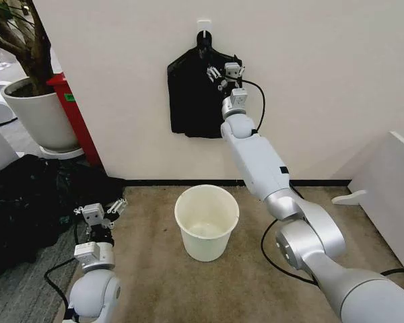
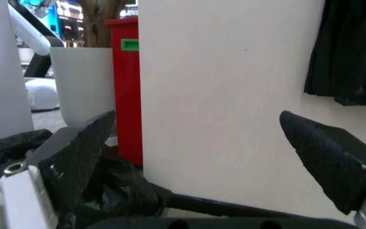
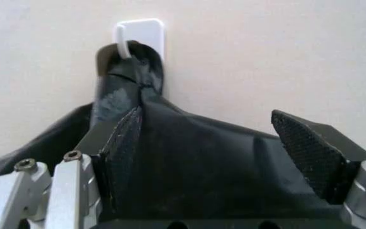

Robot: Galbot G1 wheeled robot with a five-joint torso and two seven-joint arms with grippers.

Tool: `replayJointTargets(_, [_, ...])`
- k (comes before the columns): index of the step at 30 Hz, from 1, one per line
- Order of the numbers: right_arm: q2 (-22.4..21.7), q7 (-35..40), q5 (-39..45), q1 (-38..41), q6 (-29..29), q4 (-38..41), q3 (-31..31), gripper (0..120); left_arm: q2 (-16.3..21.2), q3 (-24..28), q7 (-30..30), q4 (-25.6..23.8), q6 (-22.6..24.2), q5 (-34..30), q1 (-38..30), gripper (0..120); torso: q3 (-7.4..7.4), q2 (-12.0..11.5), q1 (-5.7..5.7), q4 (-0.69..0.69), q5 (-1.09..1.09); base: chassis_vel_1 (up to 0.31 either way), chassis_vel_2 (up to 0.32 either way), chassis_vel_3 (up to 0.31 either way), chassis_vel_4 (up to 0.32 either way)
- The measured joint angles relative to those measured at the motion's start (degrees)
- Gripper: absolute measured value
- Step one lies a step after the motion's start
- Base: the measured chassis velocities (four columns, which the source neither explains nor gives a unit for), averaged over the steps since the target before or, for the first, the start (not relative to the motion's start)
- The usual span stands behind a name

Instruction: Place the garbage bag over the trash bin.

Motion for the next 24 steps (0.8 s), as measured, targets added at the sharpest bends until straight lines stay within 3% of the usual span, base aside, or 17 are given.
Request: replayJointTargets(24, [-0.12,0.29,0.32,-2.5,-1.23,3.67,-5.01,81,-0.06,-0.53,-1.17,-0.14,-0.77,1.3,3.94,100,-0.01,0.01,0.0,0.01,-0.01,0.0,0.0,0.0,0.0])
